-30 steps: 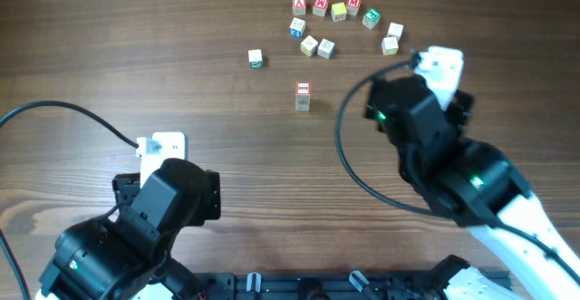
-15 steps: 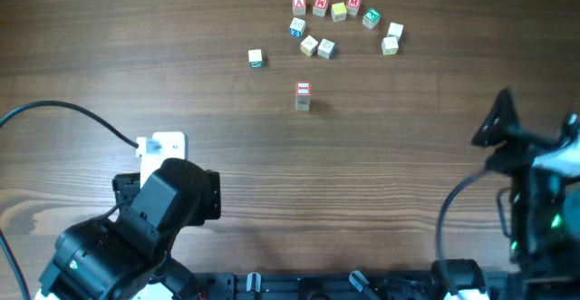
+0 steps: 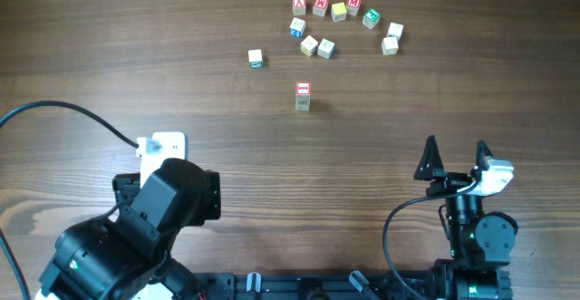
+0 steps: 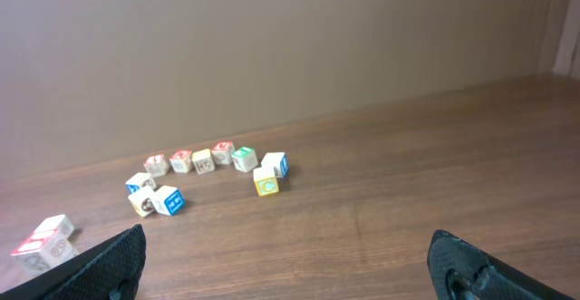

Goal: Form a tower

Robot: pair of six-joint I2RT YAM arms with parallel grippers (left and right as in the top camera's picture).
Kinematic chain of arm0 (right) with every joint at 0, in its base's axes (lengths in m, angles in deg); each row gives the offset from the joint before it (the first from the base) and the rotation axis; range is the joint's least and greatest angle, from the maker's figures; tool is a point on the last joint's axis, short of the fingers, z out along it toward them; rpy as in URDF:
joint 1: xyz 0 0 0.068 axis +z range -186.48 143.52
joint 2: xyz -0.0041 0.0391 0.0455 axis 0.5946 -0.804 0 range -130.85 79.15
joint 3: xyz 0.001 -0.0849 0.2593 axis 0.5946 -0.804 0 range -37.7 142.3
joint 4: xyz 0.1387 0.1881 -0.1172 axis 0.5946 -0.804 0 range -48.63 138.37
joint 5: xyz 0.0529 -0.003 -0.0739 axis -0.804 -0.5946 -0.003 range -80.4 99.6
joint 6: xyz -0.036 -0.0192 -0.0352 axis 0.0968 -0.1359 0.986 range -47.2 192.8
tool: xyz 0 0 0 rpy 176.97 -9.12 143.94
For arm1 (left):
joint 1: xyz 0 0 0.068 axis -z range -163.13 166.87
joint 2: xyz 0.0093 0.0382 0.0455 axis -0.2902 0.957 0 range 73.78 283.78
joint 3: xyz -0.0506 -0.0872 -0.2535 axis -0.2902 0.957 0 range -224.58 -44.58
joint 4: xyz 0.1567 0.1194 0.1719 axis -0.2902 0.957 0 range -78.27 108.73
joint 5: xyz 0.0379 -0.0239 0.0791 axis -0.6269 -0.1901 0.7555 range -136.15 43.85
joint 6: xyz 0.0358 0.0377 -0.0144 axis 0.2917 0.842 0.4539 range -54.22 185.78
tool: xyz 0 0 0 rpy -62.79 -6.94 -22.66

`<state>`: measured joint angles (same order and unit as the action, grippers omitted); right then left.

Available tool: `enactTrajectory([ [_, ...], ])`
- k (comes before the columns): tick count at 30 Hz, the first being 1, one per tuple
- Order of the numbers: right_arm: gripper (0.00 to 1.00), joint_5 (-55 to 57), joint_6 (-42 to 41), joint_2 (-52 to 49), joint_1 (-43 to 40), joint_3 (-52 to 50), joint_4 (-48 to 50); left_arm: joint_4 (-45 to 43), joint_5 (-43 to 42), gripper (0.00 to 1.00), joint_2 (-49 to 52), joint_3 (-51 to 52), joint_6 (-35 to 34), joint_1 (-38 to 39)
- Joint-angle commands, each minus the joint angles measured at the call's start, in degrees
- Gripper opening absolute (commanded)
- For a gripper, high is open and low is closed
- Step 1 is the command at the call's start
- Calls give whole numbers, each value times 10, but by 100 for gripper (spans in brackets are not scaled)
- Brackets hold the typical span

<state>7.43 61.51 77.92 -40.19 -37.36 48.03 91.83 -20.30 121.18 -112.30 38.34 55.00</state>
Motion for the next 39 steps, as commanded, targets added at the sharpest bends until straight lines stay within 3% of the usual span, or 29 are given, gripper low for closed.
enactTrajectory([
  [1, 100, -14, -8, 9, -3, 0, 4, -1, 2, 100, -2, -1, 5, -1],
  [18, 99, -14, -8, 8, -3, 0, 4, 1, 12, 100, -8, 1, 30, 4],
  [22, 100, -14, -8, 8, -3, 0, 4, -131, 4, 100, -43, 84, 33, -15],
  [27, 100, -14, -8, 8, -3, 0, 4, -363, -65, 100, -142, 329, 35, -93],
  [31, 100, -14, -8, 8, -3, 0, 4, -565, -184, 100, -242, 479, 135, -171],
  [36, 100, -14, -8, 8, -3, 0, 4, -695, -217, 100, -344, 599, 138, -242],
  [39, 100, -14, -8, 8, -3, 0, 4, -698, -239, 100, -377, 621, 138, -276],
])
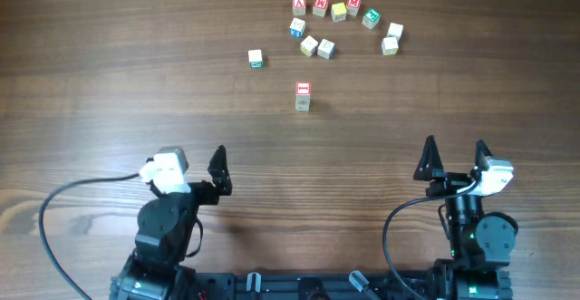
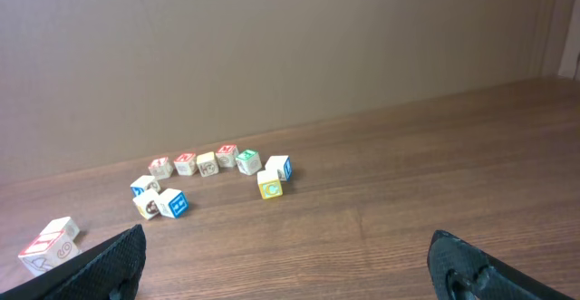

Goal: Form a tower

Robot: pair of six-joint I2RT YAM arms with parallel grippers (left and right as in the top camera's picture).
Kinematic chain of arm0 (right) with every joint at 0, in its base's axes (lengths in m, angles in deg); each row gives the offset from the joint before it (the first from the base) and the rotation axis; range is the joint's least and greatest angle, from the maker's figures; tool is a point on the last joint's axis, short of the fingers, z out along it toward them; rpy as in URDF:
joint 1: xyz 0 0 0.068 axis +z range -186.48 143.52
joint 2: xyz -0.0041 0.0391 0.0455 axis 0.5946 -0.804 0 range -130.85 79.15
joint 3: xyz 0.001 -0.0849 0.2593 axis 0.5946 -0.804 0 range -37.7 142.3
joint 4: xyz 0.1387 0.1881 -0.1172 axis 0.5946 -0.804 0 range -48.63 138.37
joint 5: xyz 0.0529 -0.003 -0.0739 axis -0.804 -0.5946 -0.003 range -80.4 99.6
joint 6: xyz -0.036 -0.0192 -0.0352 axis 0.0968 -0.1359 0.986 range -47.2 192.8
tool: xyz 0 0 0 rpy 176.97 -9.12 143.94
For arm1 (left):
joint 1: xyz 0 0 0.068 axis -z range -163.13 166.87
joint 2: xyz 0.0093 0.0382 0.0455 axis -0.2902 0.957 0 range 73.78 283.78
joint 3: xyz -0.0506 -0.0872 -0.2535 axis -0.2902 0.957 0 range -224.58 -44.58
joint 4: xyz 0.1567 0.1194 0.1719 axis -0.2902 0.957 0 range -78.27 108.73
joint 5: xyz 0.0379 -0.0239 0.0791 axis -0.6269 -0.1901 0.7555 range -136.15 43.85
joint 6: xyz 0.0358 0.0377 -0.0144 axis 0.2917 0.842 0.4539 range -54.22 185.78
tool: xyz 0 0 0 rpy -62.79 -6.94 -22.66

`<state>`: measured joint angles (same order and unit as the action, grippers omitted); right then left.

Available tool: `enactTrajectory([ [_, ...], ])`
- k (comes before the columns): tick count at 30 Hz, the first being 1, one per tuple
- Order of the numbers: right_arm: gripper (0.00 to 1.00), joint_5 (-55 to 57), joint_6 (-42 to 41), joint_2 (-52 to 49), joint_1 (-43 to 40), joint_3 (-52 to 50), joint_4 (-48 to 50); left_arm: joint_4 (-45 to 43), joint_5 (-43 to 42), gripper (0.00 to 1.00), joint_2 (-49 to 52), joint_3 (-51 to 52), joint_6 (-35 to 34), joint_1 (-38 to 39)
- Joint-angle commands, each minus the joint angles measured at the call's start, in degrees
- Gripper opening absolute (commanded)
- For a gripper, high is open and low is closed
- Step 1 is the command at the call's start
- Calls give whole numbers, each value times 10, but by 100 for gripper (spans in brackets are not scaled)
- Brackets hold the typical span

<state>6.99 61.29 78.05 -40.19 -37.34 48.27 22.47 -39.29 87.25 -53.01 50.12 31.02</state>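
Note:
A small stack of two letter blocks point(image 1: 303, 96), red-faced block on top, stands mid-table; in the right wrist view the stack point(image 2: 47, 246) is at the lower left. Several loose letter blocks point(image 1: 337, 24) lie in a ring behind it, and the same ring of blocks point(image 2: 210, 164) shows ahead in the right wrist view. One more block point(image 1: 256, 58) sits apart to the left. My right gripper point(image 1: 454, 148) point(image 2: 285, 237) is open and empty near the front edge. My left gripper point(image 1: 193, 167) rests at front left, one finger point(image 1: 219, 162) spread wide, the other under the wrist camera.
Brown wooden table point(image 1: 109, 73) with a plain wall behind it in the right wrist view. A black cable point(image 1: 54, 211) loops at the front left beside the left arm. Both arm bases stand along the front edge.
The left arm was raised and bulky at the front left corner; now it sits lower and further right, gripper pointing toward the blocks. The blocks and right arm are hardly changed.

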Motion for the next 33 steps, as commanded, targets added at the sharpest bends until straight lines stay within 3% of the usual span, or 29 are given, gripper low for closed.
enactTrajectory([
  [1, 100, -9, -6, 7, -3, 0, 2, 1, -49, 100, -44, 30, 20, -43],
  [9, 100, -9, -6, 7, -3, 0, 2, 1, -48, 100, -117, 52, 97, -77],
  [18, 100, -9, -6, 7, -3, 0, 2, -63, -47, 100, -133, 78, 97, -107],
  [33, 100, -9, -6, 7, -3, 0, 2, -64, -47, 100, -133, 79, 97, -120],
])
